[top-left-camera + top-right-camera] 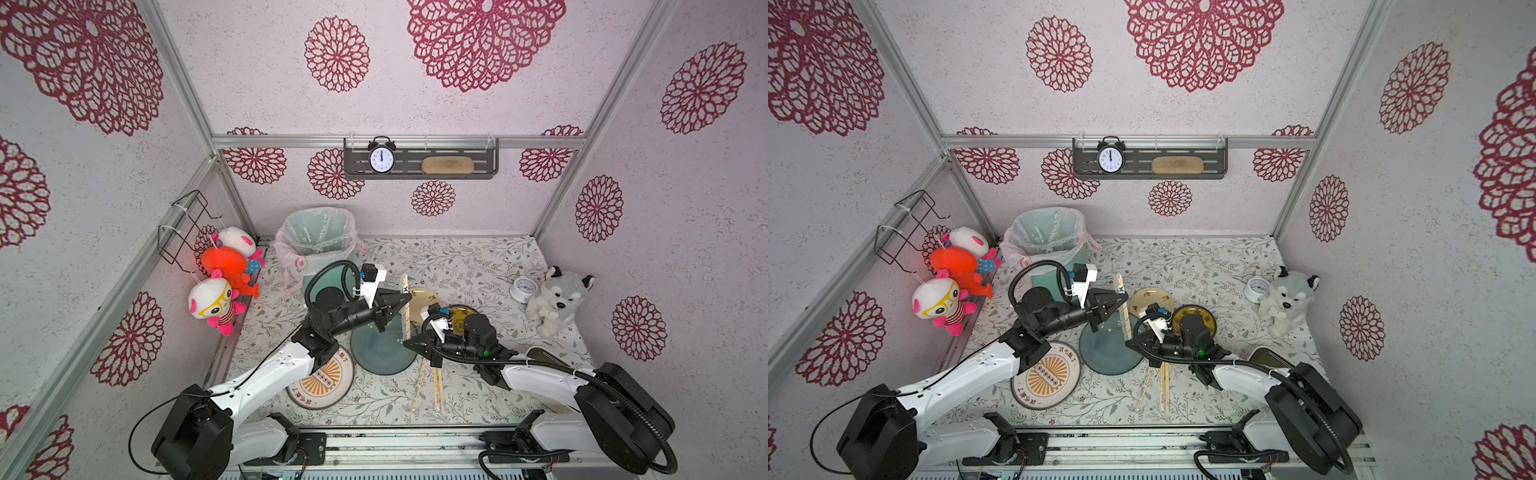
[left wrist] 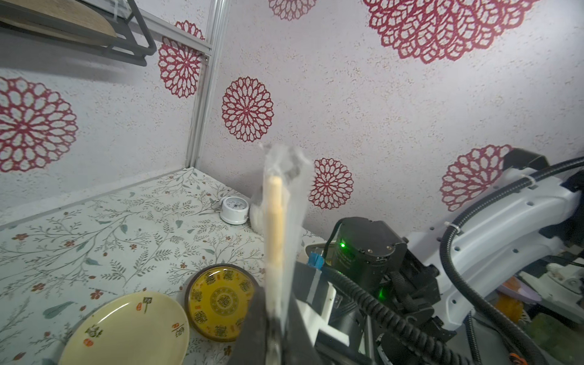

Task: Remove the packaging of disposable chopsticks
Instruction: Remove the packet bag from the disposable chopsticks.

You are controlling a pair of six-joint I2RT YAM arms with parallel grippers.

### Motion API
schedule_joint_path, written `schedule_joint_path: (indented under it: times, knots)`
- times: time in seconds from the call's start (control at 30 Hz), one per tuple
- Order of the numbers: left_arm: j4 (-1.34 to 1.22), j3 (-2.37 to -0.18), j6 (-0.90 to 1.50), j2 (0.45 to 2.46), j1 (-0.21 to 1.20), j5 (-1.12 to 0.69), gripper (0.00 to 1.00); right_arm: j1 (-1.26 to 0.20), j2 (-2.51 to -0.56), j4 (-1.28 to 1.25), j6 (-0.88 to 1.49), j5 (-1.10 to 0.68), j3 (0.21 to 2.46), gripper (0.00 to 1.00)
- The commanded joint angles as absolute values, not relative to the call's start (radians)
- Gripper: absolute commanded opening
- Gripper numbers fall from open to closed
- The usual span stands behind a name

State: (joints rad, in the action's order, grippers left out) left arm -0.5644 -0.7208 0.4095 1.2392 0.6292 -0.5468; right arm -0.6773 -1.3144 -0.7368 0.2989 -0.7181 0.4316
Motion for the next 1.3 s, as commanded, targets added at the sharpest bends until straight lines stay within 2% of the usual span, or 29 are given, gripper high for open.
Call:
schedule_joint_path:
  times: [0.0, 0.27, 0.53, 0.67, 0.83, 0.9, 1.07, 1.1, 1.13, 1.17, 1.27]
  knots:
    - [-0.589, -0.705, 0.401, 1.25, 0.635, -0.572, 0.0, -0.685, -1.308, -0.765, 0.271, -0.733, 0.466, 0.0]
    - [-0.657, -0.621, 0.412, 1.258, 0.661, -0.567, 0.0, -0.689, -1.286, -0.777, 0.265, -0.713, 0.468, 0.0]
    - [-0.811, -0.536, 0.454, 1.36, 0.689, -0.583, 0.01, -0.692, -1.261, -0.772, 0.264, -0.711, 0.471, 0.0]
    - [-0.724, -0.535, 0.407, 1.329, 0.689, -0.531, 0.13, -0.701, -1.263, -0.763, 0.263, -0.713, 0.471, 0.0]
    - [-0.737, -0.53, 0.405, 1.355, 0.689, -0.524, 0.13, -0.724, -1.256, -0.737, 0.242, -0.688, 0.476, 0.0]
    - [-0.777, -0.522, 0.418, 1.362, 0.687, -0.535, 0.01, -0.726, -1.261, -0.729, 0.237, -0.684, 0.479, 0.0]
    - [-0.71, -0.525, 0.404, 1.309, 0.685, -0.513, 0.0, -0.726, -1.25, -0.737, 0.249, -0.652, 0.46, 0.0]
    - [-0.712, -0.519, 0.392, 1.297, 0.683, -0.491, 0.0, -0.726, -1.243, -0.734, 0.252, -0.637, 0.456, 0.05]
    - [-0.71, -0.517, 0.39, 1.28, 0.677, -0.486, 0.0, -0.726, -1.233, -0.737, 0.259, -0.62, 0.447, 0.24]
    - [-0.7, -0.518, 0.39, 1.266, 0.669, -0.491, 0.0, -0.726, -1.222, -0.735, 0.262, -0.615, 0.442, 0.33]
    - [-0.679, -0.529, 0.38, 1.24, 0.655, -0.528, 0.0, -0.725, -1.176, -0.725, 0.262, -0.62, 0.44, 0.38]
